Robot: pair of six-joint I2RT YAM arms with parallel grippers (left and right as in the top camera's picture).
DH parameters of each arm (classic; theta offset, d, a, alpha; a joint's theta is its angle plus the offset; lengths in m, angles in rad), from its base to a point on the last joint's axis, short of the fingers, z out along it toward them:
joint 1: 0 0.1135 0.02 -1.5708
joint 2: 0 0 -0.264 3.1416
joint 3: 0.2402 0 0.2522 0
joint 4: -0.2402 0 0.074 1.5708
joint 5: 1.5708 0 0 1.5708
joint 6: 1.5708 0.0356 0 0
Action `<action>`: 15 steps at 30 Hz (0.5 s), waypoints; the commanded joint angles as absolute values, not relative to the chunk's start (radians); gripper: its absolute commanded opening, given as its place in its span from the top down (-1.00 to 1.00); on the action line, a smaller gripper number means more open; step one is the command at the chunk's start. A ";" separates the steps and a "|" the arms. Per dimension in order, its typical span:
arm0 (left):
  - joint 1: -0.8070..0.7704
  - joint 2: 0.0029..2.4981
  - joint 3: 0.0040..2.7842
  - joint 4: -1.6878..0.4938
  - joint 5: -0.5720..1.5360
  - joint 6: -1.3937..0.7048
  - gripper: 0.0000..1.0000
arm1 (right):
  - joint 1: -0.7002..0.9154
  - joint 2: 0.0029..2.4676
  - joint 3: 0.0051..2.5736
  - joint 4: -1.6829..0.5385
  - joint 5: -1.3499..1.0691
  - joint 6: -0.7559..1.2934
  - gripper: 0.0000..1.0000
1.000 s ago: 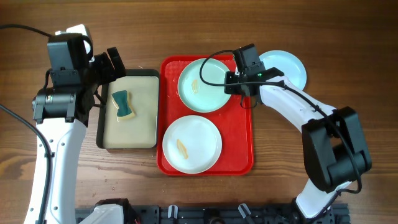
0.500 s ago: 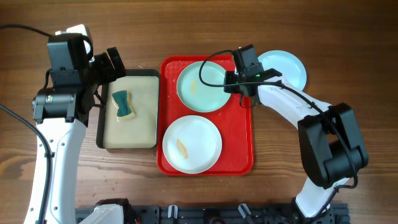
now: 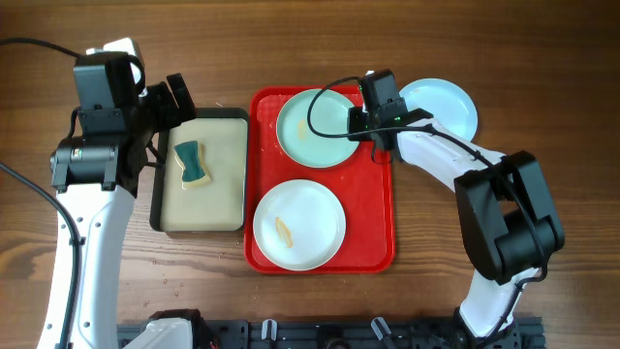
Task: Clean dirty plates on tray and stack at the side
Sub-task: 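Reach the left gripper down and grasp the green sponge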
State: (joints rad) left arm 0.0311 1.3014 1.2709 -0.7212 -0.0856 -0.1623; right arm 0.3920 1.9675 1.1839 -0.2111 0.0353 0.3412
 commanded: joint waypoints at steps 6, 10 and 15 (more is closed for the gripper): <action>0.038 1.291 1.277 -0.719 -0.099 -0.172 -1.00 | 0.378 1.928 1.184 -0.181 0.053 0.186 -0.33; 0.038 1.291 1.277 -0.719 -0.099 -0.172 -1.00 | 0.378 1.860 1.184 -0.249 0.057 0.186 -0.28; 0.038 1.291 1.277 -0.707 -0.095 -0.172 -1.00 | 0.378 1.874 1.183 -0.307 -0.054 0.239 -0.37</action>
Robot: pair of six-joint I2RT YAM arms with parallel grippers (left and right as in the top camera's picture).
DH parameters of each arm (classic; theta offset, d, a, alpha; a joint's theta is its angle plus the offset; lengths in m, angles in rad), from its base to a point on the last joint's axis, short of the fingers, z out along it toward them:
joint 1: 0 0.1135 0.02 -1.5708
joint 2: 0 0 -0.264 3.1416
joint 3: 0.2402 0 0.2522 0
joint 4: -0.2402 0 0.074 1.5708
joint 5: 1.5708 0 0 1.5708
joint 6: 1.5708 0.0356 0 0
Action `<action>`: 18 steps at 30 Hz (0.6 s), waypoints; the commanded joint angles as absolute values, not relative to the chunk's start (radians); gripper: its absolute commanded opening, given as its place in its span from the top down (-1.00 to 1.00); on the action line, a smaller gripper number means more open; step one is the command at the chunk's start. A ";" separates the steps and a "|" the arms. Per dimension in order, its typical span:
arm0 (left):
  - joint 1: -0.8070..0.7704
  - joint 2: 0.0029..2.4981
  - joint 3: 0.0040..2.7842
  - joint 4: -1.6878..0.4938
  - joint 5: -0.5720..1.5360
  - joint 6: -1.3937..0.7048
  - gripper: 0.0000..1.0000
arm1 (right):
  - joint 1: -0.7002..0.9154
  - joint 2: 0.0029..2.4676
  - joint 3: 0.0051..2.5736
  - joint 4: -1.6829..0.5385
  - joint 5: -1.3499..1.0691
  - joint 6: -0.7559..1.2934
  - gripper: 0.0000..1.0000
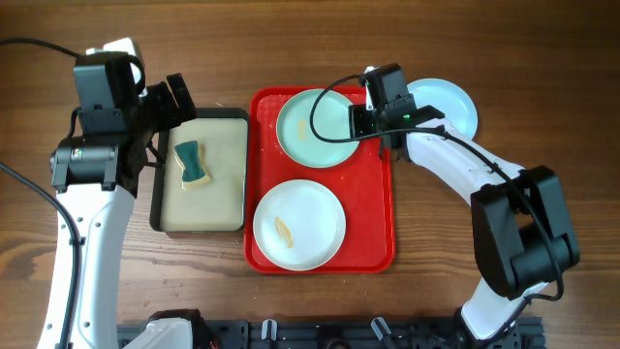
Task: Clean dirty plates on tray and stack at the side
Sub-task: 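Reach the left gripper down and grasp the green sponge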
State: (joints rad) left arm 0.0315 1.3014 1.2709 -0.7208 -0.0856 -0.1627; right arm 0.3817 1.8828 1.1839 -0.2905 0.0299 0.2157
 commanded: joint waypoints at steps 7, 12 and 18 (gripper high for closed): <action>0.037 1.291 1.277 -0.775 0.067 -0.172 -1.00 | 0.378 1.874 1.183 -0.277 -0.067 0.162 -0.08; 0.036 1.298 1.277 -0.920 0.149 -0.172 -1.00 | 0.378 1.880 1.182 -0.288 -0.067 0.238 0.41; 0.037 1.319 1.277 -0.978 0.148 -0.171 -1.00 | 0.378 1.944 1.182 -0.226 0.025 0.293 0.51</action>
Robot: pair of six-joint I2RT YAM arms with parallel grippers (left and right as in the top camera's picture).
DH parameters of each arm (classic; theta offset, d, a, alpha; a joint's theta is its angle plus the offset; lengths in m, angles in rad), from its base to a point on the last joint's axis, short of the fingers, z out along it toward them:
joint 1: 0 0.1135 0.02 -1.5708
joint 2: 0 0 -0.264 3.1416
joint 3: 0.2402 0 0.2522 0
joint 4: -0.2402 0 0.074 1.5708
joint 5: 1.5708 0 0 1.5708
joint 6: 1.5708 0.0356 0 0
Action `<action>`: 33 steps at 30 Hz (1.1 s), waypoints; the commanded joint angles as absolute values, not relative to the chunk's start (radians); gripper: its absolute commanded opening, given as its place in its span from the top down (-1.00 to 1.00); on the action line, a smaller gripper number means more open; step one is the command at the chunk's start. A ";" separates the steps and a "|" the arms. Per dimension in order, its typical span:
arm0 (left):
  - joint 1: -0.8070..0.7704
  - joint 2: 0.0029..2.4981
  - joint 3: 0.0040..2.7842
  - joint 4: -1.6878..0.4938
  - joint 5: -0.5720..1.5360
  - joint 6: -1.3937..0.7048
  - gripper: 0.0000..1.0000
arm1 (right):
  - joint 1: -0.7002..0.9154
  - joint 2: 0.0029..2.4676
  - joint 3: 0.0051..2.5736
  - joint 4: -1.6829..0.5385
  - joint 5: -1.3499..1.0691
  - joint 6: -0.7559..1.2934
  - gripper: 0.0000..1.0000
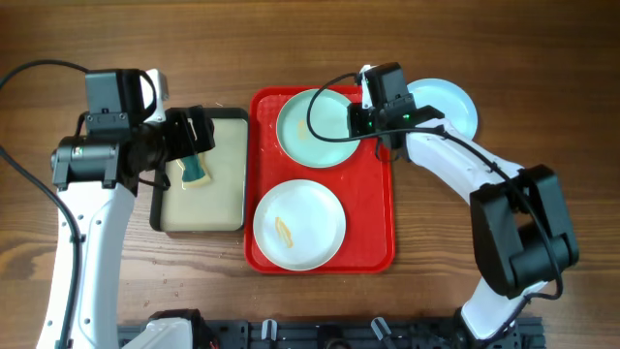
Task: Clean dirty plates on tray and stack at the side
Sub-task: 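Reach the left gripper down and grasp the green sponge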
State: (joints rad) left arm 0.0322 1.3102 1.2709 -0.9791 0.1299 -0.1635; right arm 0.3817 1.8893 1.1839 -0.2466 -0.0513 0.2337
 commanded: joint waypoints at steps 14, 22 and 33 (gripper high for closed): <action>0.037 1.319 1.277 -0.987 0.062 -0.171 -1.00 | 0.378 2.001 1.182 -0.172 0.050 0.299 0.70; 0.037 1.331 1.276 -0.984 -0.010 -0.171 -1.00 | 0.378 1.989 1.193 -0.219 0.049 0.300 0.91; 0.037 1.454 1.276 -0.913 -0.070 -0.164 -0.90 | 0.378 1.976 1.198 -0.261 0.049 0.299 0.83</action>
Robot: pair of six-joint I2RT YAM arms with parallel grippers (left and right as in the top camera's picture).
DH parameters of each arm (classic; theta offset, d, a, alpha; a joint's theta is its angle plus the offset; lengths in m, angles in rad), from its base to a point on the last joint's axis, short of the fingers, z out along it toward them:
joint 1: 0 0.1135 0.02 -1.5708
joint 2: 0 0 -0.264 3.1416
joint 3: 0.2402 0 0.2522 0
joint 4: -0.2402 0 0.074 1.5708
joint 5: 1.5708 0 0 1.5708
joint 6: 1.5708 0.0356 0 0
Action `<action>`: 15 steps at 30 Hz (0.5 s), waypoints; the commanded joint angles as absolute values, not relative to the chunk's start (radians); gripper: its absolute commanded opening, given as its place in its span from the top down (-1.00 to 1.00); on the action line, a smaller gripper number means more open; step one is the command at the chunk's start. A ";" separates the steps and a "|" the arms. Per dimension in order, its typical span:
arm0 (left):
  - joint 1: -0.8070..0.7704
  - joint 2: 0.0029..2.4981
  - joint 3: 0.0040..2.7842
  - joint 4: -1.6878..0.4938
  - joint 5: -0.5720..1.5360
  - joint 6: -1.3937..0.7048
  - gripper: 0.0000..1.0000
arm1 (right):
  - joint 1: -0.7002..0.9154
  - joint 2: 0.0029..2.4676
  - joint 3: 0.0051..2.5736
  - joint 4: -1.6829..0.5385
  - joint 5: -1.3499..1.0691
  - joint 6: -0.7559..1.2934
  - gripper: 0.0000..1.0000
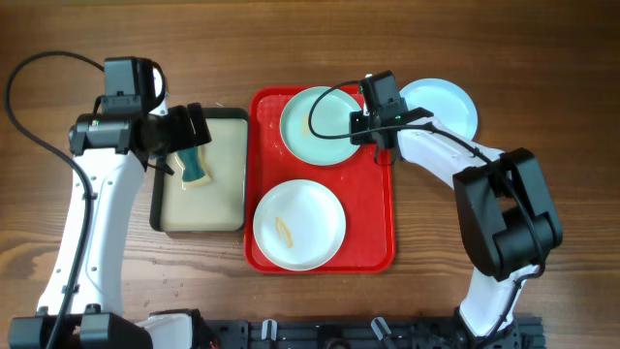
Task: Clean dirty plates on tray and stack at the side
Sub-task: 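Reach the left gripper down and grasp the green sponge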
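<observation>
A red tray (373,218) holds two plates. At its far end lies a pale green plate (315,131) with a yellowish smear. Nearer me is a white plate (298,225) with a small scrap of food on it. My right gripper (364,126) sits at the green plate's right rim and looks shut on it. A blue-green sponge (197,172) lies in the black bin (201,218) on the left. My left gripper (184,145) hangs open just over the sponge's upper end, hiding part of it.
A light blue plate (446,105) rests on the wooden table right of the tray, behind my right arm. The black bin stands close against the tray's left edge. Cables run from both arms.
The left arm has shifted a little right and its gripper is lower over the sponge. The green plate sits slightly further right in the tray, my right gripper still at its rim.
At first my left gripper was over the bin's far left corner, away from the sponge, and my right gripper was at the green plate's right rim. Later the left gripper was over the sponge. Now it is closer to it, and the green plate has shifted slightly right.
</observation>
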State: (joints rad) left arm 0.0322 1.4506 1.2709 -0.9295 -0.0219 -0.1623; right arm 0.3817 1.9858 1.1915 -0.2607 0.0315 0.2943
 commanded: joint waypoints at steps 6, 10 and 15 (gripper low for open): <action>0.037 1.533 1.275 -0.913 -0.070 -0.164 -0.69 | 0.378 1.976 1.199 -0.255 0.046 0.299 0.83; 0.037 1.654 1.275 -0.913 -0.069 -0.165 -0.54 | 0.378 1.976 1.199 -0.255 0.046 0.299 0.83; 0.037 1.789 1.274 -0.923 -0.073 -0.160 -0.39 | 0.378 1.976 1.199 -0.255 0.046 0.300 0.85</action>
